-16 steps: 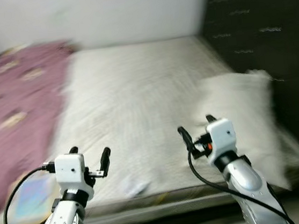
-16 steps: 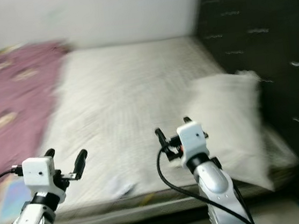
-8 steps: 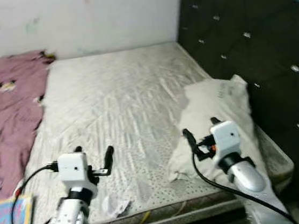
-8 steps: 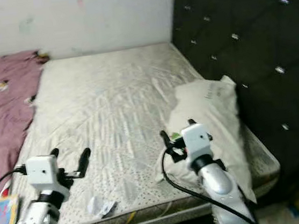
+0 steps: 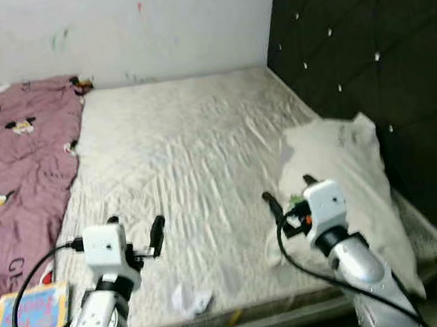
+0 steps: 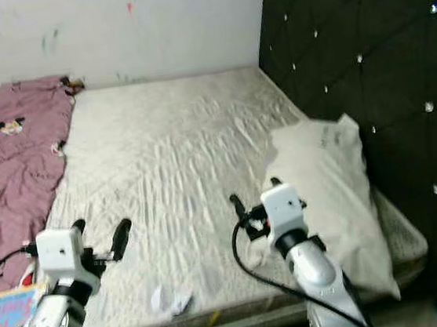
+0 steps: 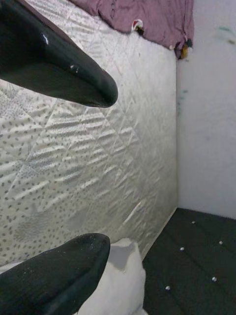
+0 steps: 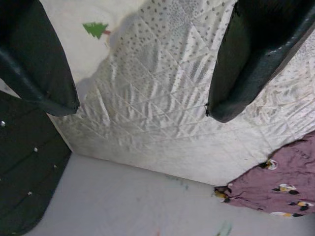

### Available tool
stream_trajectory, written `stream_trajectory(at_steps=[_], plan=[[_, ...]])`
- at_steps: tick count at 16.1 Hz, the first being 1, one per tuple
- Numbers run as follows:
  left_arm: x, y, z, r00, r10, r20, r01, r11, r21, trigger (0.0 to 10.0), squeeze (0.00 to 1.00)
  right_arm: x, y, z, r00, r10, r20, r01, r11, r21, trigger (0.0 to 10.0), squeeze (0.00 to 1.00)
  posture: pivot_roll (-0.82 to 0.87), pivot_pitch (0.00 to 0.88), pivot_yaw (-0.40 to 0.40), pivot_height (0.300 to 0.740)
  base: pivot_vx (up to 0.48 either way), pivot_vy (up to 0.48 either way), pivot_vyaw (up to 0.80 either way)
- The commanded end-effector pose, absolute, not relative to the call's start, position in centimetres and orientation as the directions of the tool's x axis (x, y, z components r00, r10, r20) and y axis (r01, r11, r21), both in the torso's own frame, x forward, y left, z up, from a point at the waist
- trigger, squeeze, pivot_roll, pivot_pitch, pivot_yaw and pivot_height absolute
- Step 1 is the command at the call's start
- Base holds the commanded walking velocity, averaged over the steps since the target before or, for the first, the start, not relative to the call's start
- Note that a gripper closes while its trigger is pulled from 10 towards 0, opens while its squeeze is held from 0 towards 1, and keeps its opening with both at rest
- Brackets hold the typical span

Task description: Clean up the room

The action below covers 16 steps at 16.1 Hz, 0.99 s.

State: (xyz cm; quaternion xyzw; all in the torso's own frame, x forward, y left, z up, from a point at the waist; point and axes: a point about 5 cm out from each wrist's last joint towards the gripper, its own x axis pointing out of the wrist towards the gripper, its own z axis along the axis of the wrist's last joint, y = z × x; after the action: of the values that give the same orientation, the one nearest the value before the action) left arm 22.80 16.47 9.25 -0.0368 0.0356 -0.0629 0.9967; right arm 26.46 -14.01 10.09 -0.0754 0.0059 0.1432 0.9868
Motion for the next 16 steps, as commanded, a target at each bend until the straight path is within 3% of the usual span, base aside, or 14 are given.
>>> stream_trajectory(at_steps=[1, 5, 8, 14, 16], plan=[[22.84, 15.83, 9.26, 0.987, -0.144, -0.071, 0.138, 0.986, -0.091, 10.0, 0.00, 26.44, -14.86, 9.92, 0.965, 0.258, -0.044, -0.261, 0.953, -0.151, 10.0, 0.00, -0.02, 0.000, -0.040, 0.740, 0.000, 0.480, 0.00], [22.87, 15.93, 9.31, 0.989, -0.132, -0.066, 0.126, 0.988, -0.093, 10.0, 0.00, 26.68, -15.09, 9.92, 0.966, 0.253, -0.045, -0.257, 0.952, -0.169, 10.0, 0.00, -0.03, 0.000, -0.041, 0.740, 0.000, 0.470, 0.00], [22.93, 16.08, 9.33, 0.991, -0.118, -0.067, 0.112, 0.989, -0.094, 10.0, 0.00, 26.76, -15.02, 9.91, 0.965, 0.257, -0.047, -0.261, 0.950, -0.172, 10.0, 0.00, -0.03, 0.000, -0.043, 0.740, 0.000, 0.000, 0.29], [23.12, 16.27, 9.34, 0.991, -0.116, -0.069, 0.110, 0.990, -0.088, 10.0, 0.00, 26.84, -14.97, 9.92, 0.966, 0.257, -0.043, -0.260, 0.950, -0.170, 10.0, 0.00, -0.03, 0.000, -0.041, 0.740, 0.000, 0.000, 0.70], [23.11, 16.22, 9.34, 0.990, -0.120, -0.071, 0.114, 0.989, -0.093, 10.0, 0.00, 26.85, -15.01, 9.90, 0.966, 0.253, -0.044, -0.257, 0.952, -0.168, 10.0, 0.00, -0.03, 0.000, -0.042, 0.740, 0.000, 0.000, 0.00]])
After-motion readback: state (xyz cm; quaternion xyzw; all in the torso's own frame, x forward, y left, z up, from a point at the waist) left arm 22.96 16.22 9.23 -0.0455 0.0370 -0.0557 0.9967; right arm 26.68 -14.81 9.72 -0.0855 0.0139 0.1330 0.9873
